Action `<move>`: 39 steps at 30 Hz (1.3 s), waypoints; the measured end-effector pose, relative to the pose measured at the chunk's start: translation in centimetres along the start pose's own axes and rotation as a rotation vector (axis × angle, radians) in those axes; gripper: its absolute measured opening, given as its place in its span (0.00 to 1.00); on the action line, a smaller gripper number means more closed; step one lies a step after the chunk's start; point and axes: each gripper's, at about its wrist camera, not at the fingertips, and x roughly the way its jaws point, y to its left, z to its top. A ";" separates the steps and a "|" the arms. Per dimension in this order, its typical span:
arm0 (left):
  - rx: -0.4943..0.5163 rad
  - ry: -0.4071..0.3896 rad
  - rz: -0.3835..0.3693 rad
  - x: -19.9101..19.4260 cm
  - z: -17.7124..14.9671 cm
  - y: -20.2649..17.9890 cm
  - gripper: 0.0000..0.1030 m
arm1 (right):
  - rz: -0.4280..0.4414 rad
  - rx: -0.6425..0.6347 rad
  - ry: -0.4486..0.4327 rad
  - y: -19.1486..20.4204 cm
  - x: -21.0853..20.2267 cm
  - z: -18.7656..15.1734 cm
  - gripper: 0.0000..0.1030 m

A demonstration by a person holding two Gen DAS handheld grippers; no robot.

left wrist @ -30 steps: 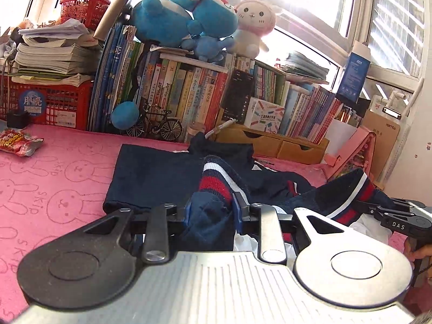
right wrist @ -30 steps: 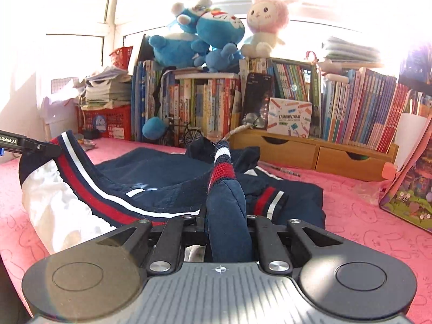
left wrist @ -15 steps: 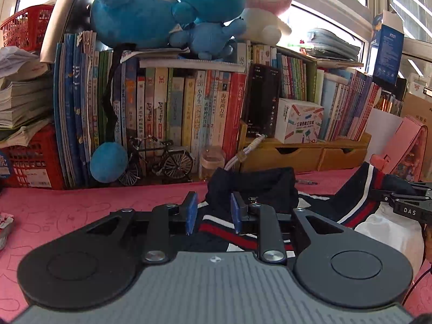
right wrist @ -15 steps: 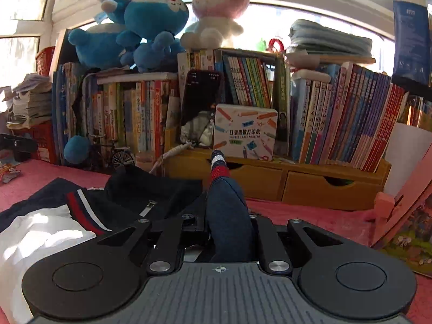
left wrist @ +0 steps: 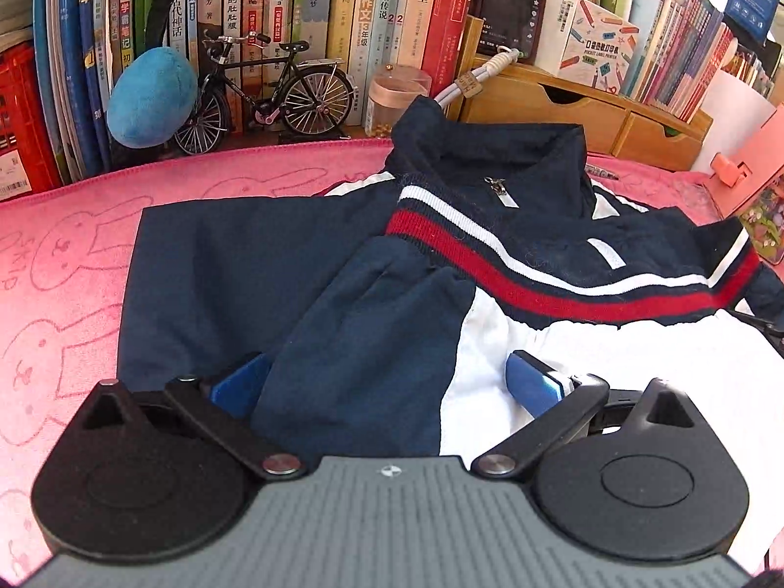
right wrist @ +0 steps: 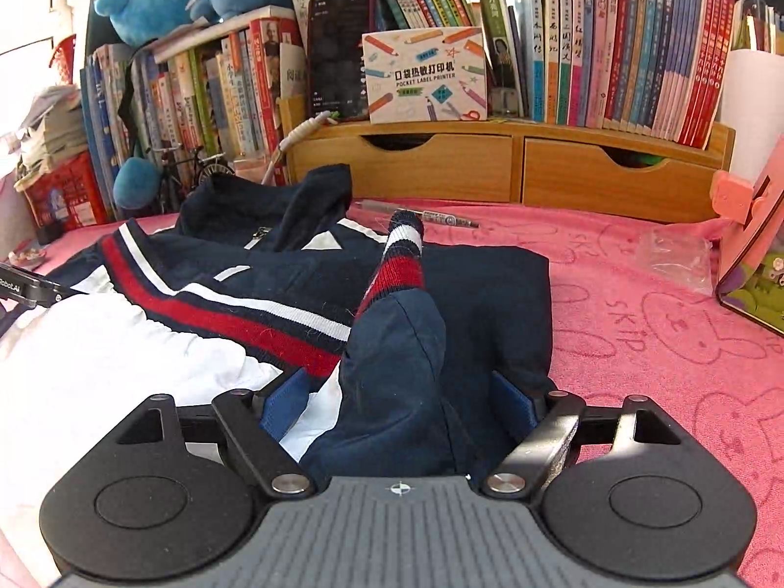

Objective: Fold clothes

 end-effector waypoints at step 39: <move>-0.032 -0.191 0.263 3.3 2.7 1.8 0.40 | -0.101 -0.011 -0.027 1.6 9.2 6.3 0.17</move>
